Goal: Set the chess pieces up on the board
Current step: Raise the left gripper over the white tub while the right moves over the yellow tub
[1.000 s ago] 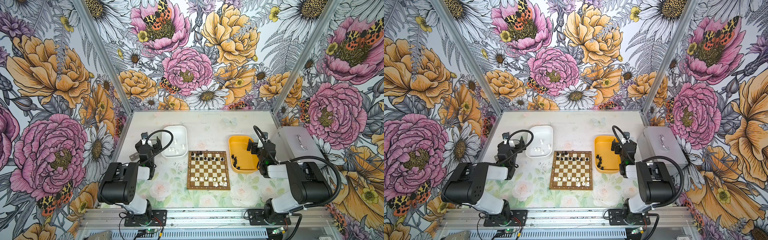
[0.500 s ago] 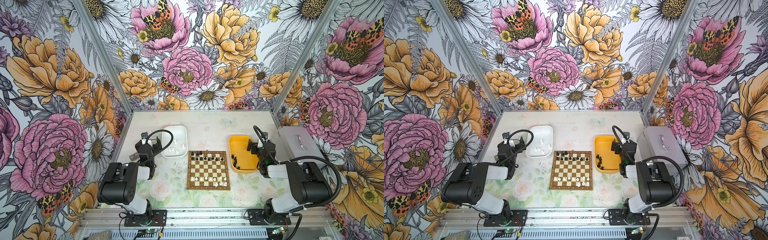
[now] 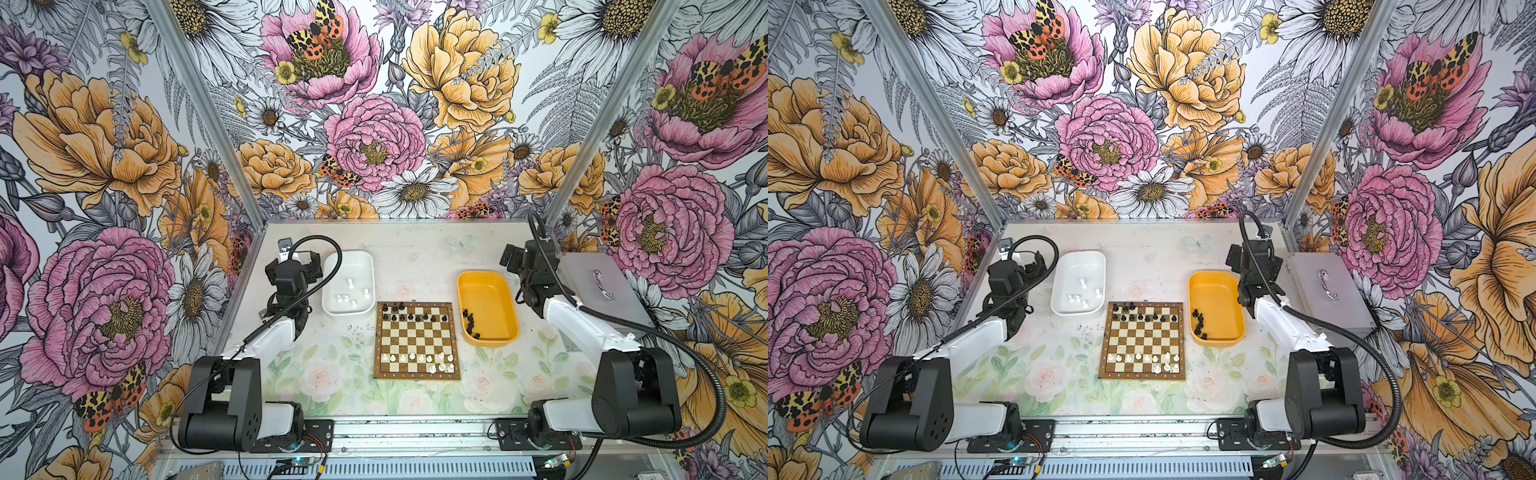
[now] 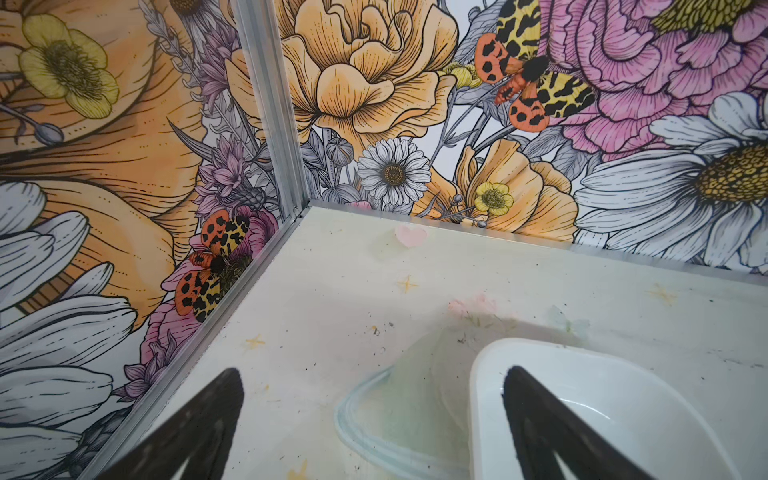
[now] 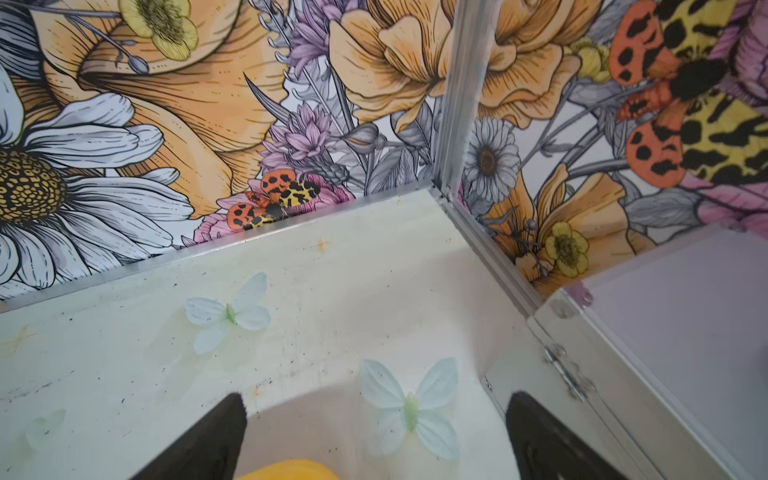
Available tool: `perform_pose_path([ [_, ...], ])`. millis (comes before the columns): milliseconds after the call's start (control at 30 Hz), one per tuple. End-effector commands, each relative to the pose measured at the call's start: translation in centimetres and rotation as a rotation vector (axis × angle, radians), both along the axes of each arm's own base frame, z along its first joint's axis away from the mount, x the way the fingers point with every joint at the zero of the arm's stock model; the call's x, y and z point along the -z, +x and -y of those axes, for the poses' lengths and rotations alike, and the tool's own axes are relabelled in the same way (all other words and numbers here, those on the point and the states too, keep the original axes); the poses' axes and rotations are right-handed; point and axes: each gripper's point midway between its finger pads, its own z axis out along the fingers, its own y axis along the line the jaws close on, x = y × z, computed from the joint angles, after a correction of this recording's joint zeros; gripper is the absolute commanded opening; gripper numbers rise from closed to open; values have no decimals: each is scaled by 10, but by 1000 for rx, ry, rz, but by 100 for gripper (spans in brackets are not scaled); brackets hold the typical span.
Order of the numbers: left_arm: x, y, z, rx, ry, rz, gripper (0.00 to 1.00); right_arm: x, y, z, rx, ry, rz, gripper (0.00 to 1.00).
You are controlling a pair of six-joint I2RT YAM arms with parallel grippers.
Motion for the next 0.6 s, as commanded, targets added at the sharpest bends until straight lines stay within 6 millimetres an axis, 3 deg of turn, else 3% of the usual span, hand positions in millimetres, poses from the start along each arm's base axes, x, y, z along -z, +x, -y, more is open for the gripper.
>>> perform_pose_path([
  [0, -10, -5, 4, -29, -30, -67, 99, 18, -33, -8, 38, 100, -139, 100],
  [200, -38, -4, 43, 42, -61, -99, 99, -7, -41, -32, -68, 14, -167, 99],
  [233, -42, -5, 52, 60, -54, -110, 99, -10, -40, -36, -91, 7, -178, 95],
  [367, -51, -11, 82, 105, -42, -160, 99, -11, -46, -51, -142, 2, -229, 86],
  [567, -51, -14, 105, 147, -95, -226, 99, -14, -55, -87, -225, 50, -269, 84],
])
